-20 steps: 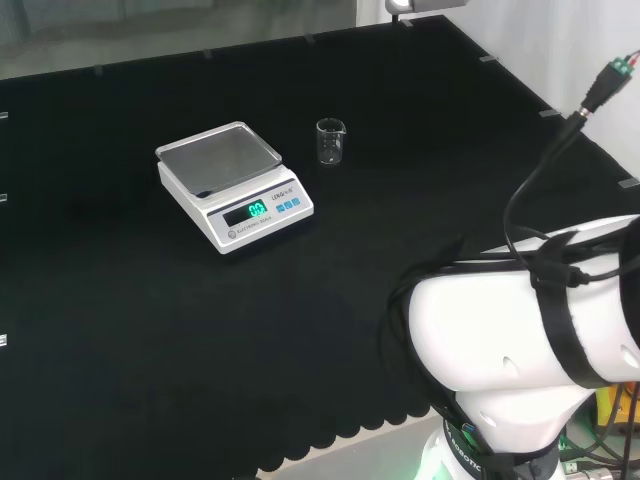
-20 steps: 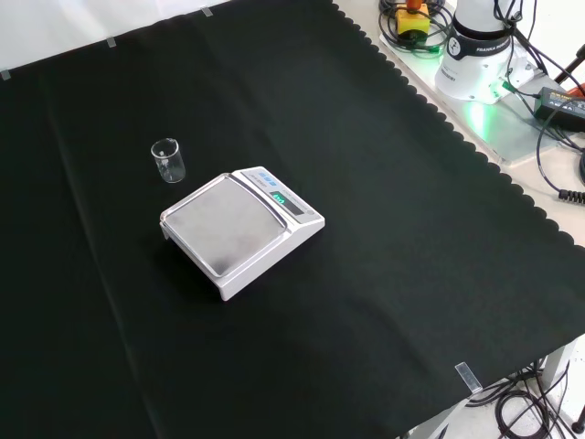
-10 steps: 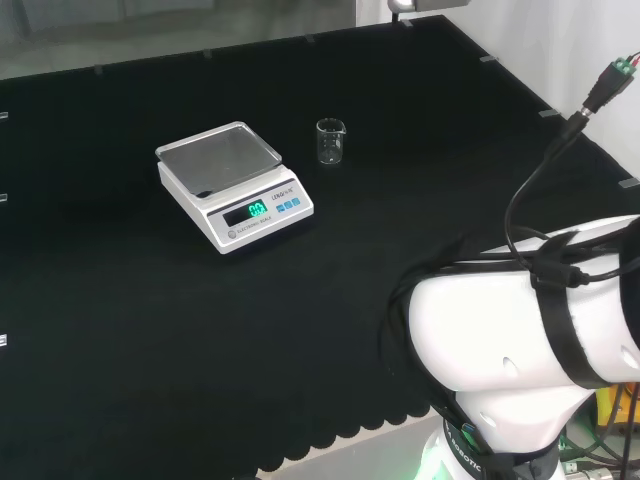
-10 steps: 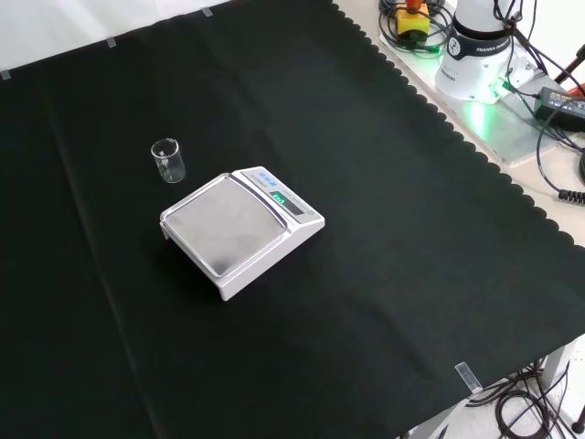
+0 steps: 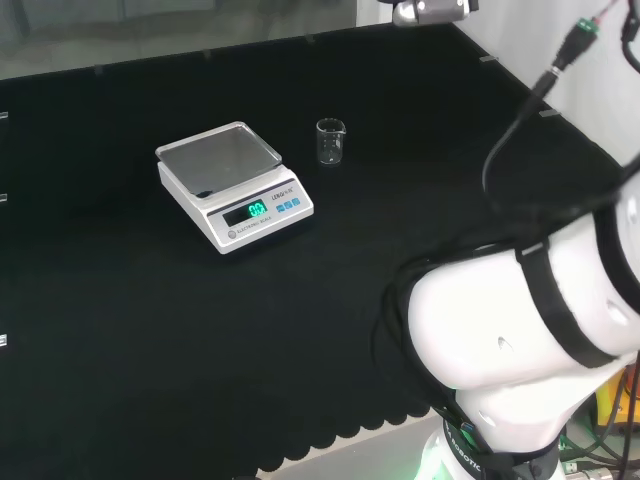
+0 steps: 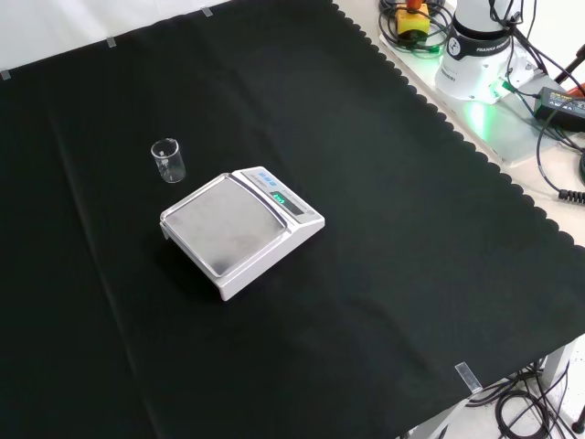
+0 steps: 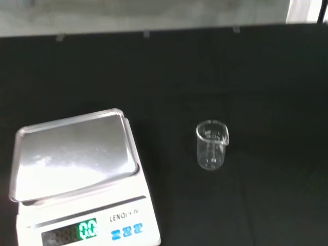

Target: Pick up the beaker.

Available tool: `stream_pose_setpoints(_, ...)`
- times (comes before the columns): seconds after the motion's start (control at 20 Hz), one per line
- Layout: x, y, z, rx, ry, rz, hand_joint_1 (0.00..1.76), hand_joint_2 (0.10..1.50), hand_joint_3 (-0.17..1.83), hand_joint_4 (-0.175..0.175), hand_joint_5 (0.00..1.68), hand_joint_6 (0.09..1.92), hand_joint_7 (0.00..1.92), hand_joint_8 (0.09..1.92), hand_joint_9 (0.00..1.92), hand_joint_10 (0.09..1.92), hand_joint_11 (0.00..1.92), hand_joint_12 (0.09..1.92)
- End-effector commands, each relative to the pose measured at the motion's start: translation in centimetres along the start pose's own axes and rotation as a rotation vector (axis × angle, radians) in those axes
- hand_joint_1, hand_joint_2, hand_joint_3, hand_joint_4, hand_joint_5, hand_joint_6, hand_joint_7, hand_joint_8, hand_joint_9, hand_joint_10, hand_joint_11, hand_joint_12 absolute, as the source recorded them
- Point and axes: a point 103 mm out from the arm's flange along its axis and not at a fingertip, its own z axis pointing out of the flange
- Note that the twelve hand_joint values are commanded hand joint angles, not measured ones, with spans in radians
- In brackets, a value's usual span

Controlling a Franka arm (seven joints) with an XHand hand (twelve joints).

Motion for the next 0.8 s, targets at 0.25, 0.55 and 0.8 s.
stream_pose_setpoints(0.25, -5.9, 9.2, 7.0, 0.051, 0.091, 0.031, 0.36, 1.13, -0.08, -0.091, 0.19, 0.09, 0.0, 0.66, 0.0, 0.87, 0.25, 1.47)
stream_pose_setpoints(0.55, -5.5, 12.2, 10.3, 0.066, 0.098, 0.014, 0.37, 1.13, -0.08, -0.093, 0.19, 0.09, 0.0, 0.63, 0.0, 0.85, 0.24, 1.47)
stream_pose_setpoints(0.8, -5.1, 13.8, 11.9, 0.081, 0.079, 0.037, 0.39, 1.1, -0.11, -0.093, 0.18, 0.09, 0.0, 0.25, 0.0, 0.61, 0.15, 1.49)
